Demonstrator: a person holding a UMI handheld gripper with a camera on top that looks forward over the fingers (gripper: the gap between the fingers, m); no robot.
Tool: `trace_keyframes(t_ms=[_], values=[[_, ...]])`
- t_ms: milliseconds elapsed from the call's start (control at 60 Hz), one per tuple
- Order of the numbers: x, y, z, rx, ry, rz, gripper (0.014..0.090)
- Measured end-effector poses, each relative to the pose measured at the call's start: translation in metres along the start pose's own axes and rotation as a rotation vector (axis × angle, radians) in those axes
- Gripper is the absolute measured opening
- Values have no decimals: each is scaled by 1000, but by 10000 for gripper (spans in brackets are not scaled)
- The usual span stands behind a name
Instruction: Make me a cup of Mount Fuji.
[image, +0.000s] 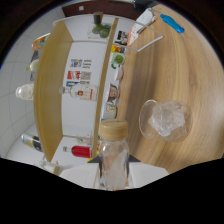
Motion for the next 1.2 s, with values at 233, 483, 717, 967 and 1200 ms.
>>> trace_keyframes(t_ms=[233,483,717,967,1200], values=[[-9,5,4,-54,-90,347,373],[-11,4,1,-61,-97,355,375],[-44,-1,-15,7,-68,-173,377],[-69,1,-16,122,7,-917,376],[-6,14,18,88,183,-1272,375]])
